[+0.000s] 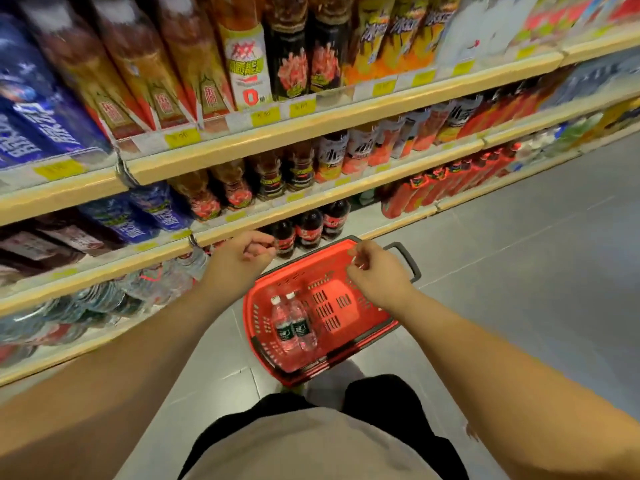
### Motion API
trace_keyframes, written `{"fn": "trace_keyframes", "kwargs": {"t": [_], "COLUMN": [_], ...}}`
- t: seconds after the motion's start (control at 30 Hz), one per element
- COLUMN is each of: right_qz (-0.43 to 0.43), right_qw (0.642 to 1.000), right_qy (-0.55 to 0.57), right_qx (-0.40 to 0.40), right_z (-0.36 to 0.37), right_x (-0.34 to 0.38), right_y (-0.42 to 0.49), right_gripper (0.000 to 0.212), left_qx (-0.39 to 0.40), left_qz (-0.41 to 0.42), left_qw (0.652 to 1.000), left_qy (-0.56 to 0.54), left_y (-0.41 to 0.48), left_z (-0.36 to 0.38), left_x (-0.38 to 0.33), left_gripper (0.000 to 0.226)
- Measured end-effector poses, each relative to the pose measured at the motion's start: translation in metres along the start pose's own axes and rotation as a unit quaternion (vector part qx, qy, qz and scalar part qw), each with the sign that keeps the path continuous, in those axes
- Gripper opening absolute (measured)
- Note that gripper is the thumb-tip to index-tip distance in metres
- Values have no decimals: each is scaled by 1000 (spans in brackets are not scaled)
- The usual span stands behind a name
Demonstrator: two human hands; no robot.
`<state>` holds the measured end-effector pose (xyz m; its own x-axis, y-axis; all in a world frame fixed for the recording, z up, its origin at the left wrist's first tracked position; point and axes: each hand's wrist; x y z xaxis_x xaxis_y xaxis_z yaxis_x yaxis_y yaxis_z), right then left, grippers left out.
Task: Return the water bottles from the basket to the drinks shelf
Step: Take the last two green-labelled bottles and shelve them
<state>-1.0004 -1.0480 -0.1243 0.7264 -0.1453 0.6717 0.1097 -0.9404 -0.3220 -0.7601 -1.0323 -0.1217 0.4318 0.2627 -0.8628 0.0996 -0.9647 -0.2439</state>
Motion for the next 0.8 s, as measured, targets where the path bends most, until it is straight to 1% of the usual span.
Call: {"fn": "trace_keyframes", "kwargs": {"t": [0.1,0.23,0.3,0.37,0.5,0.6,0.7,0.8], "right_qz": [-11,-42,-60,-66,-85,-77,-61,-73], "right_qw": [999,993,985,977,965,962,960,957], "right_qy": [9,-17,-21,-26,-66,-52,-36,-47], "right_qx": [51,108,160,202,240,256,271,278], "right_z": [-3,-6,-5,-2,16,50,100,164], "right_x": [-9,-27,-39,-52,-80,-110,-152,-202], "right_y": [22,68,91,112,139,148,160,179], "right_gripper": [17,15,14,17,22,21,23,25], "left_qx": [-21,-104,-145,-184,-229,-243,-242,-232], "left_qz": [-37,-100,-156,-202,-276,-308,-302,-314], "left_qw": [999,990,977,961,933,919,922,921], "left_qy": [18,9,-11,-35,-26,-35,-20,-14], "left_y": [4,14,14,9,-2,-6,0,12], "left_z": [12,40,57,78,125,156,191,224], "left_x": [7,25,36,48,76,109,160,224], "left_gripper": [18,21,21,17,21,21,18,17]}}
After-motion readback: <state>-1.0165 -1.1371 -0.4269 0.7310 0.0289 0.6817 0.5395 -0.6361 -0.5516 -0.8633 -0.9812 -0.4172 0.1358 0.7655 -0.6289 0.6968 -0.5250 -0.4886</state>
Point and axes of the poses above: each hand's wrist, its own y-axis towards the middle knuckle, its own z-axis out of the palm, x = y × z
